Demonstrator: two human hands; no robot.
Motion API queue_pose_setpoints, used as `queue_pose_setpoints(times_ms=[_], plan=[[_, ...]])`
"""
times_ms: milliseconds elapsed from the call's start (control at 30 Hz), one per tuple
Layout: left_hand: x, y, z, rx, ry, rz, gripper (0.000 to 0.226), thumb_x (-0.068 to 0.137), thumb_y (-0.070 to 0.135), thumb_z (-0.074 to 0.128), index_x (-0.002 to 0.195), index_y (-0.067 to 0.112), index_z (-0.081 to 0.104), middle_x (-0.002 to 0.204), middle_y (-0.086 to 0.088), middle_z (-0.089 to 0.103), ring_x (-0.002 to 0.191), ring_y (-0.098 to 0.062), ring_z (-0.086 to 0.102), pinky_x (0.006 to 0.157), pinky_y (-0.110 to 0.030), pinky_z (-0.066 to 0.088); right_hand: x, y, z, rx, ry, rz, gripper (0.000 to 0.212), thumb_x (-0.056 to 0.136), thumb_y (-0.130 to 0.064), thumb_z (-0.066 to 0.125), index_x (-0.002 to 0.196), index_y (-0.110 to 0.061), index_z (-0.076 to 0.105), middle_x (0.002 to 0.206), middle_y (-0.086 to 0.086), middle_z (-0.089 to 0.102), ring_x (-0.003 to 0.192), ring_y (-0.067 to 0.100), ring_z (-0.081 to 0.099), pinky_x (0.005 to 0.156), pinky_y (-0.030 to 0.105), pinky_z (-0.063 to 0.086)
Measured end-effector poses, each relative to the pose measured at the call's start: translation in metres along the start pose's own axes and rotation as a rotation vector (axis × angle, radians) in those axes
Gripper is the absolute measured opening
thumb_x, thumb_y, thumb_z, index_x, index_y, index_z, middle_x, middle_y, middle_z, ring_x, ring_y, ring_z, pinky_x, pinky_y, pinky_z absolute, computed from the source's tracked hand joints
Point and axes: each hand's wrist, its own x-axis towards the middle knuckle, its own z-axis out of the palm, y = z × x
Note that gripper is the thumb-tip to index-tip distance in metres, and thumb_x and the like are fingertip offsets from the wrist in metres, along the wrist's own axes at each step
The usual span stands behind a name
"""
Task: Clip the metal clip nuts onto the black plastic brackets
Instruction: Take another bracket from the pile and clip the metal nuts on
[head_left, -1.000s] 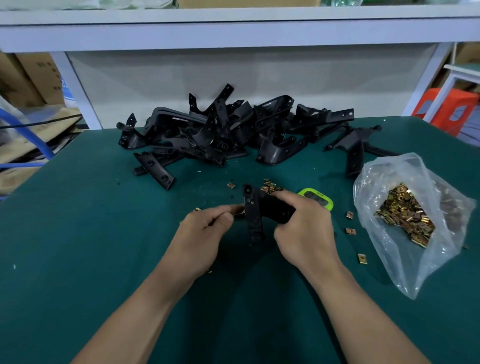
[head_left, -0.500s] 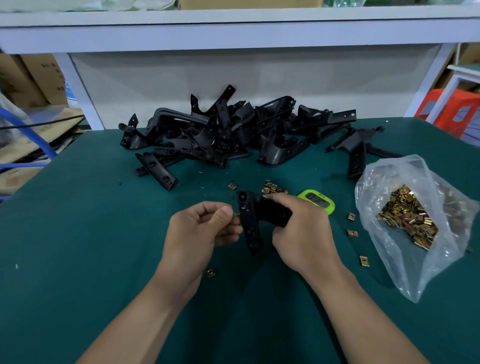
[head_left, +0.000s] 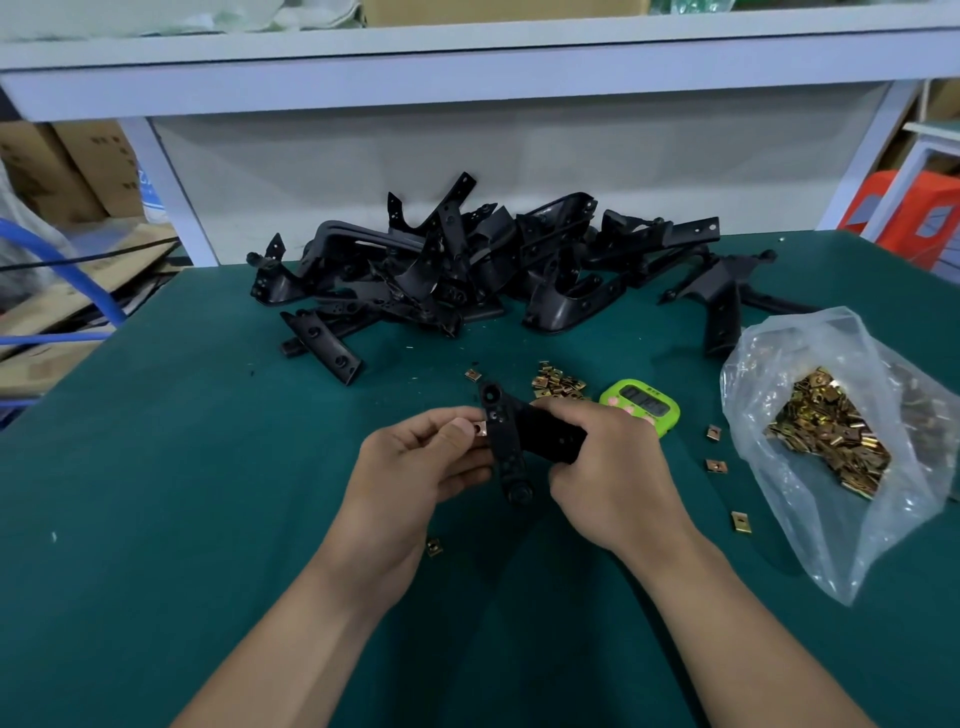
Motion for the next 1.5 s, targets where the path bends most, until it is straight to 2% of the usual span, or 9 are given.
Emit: queue_pose_setpoints(times_ms=[133,267,467,833,967,1167,1333,1433,1500], plan=[[0.001,-0.003,0.000,-0.013,0.070,0.000,0.018,0.100,0.009,0.060,0.095,0.008,0.078,0.099,-0.016,0.079,0.083,-0.020,0.075,0.069,-0.023,0.059,-0.001,-0.003,-0.001,-0.009,-0.046,0.017,0.069,0.069,-0.001,0.056,0.117,-0.050,0.065,0.096,-0.017,0.071,0.087,0.019,0.065,0.072,0.044,0.059],[0.001,-0.005,0.004,0.023,0.182,0.037,0.024,0.097,0.008,0.065,0.081,0.014,0.082,0.089,-0.010,0.079,0.076,-0.015,0.074,0.066,-0.022,0.058,-0.003,-0.004,-0.003,-0.035,-0.039,-0.051,0.066,0.072,0.006,0.058,0.119,-0.040,0.068,0.098,-0.015,0.071,0.087,0.017,0.065,0.072,0.044,0.059],[-0.003,-0.008,0.011,0.012,0.353,0.076,0.014,0.095,0.005,0.068,0.084,0.009,0.075,0.077,-0.004,0.077,0.068,-0.012,0.073,0.062,-0.020,0.058,-0.004,-0.007,-0.003,-0.120,-0.084,-0.097,0.073,0.076,0.007,0.062,0.136,-0.034,0.064,0.111,-0.009,0.071,0.097,0.018,0.065,0.082,0.038,0.058],[-0.001,-0.002,0.011,-0.151,0.411,0.050,0.015,0.097,0.001,0.062,0.084,0.006,0.068,0.068,0.000,0.072,0.063,-0.011,0.071,0.056,-0.019,0.056,-0.011,-0.024,0.008,-0.277,-0.087,-0.151,0.073,0.080,0.003,0.058,0.143,-0.034,0.052,0.118,-0.006,0.065,0.109,0.025,0.060,0.088,0.040,0.052],[-0.002,-0.011,0.009,0.064,0.435,0.098,0.017,0.096,0.009,0.067,0.081,0.014,0.073,0.068,0.002,0.072,0.066,-0.014,0.070,0.067,-0.032,0.059,-0.013,-0.024,0.006,-0.325,-0.086,-0.119,0.071,0.081,0.004,0.054,0.143,-0.031,0.050,0.121,-0.007,0.061,0.116,0.023,0.055,0.092,0.045,0.051],[-0.003,-0.013,0.008,0.308,0.424,0.156,0.012,0.091,0.029,0.066,0.082,0.035,0.072,0.068,0.004,0.072,0.069,-0.019,0.070,0.078,-0.050,0.062,-0.018,-0.028,0.008,-0.351,-0.055,-0.107,0.071,0.081,0.005,0.058,0.144,-0.027,0.050,0.118,-0.005,0.061,0.111,0.021,0.057,0.087,0.035,0.050],[-0.002,-0.009,0.010,0.089,0.410,0.058,0.018,0.094,0.015,0.071,0.077,0.016,0.076,0.077,-0.006,0.077,0.074,-0.023,0.075,0.066,-0.031,0.060,-0.021,-0.033,0.016,-0.385,-0.026,-0.076,0.072,0.080,0.003,0.058,0.144,-0.028,0.047,0.116,-0.007,0.059,0.107,0.020,0.055,0.072,0.027,0.033],[-0.002,-0.006,0.014,0.089,0.394,0.086,0.013,0.093,0.017,0.073,0.081,0.016,0.078,0.078,-0.001,0.079,0.073,-0.015,0.076,0.061,-0.019,0.057,-0.021,-0.033,0.012,-0.308,-0.004,-0.057,0.070,0.080,0.001,0.059,0.143,-0.029,0.050,0.116,-0.007,0.060,0.108,0.021,0.055,0.078,0.031,0.043],[-0.003,-0.008,0.015,0.241,0.355,0.131,0.011,0.092,0.024,0.074,0.083,0.026,0.079,0.079,0.008,0.078,0.075,-0.009,0.075,0.064,-0.021,0.058,-0.021,-0.035,0.010,-0.250,0.011,-0.046,0.062,0.079,0.000,0.059,0.134,-0.028,0.056,0.108,-0.006,0.060,0.100,0.023,0.056,0.080,0.038,0.049]])
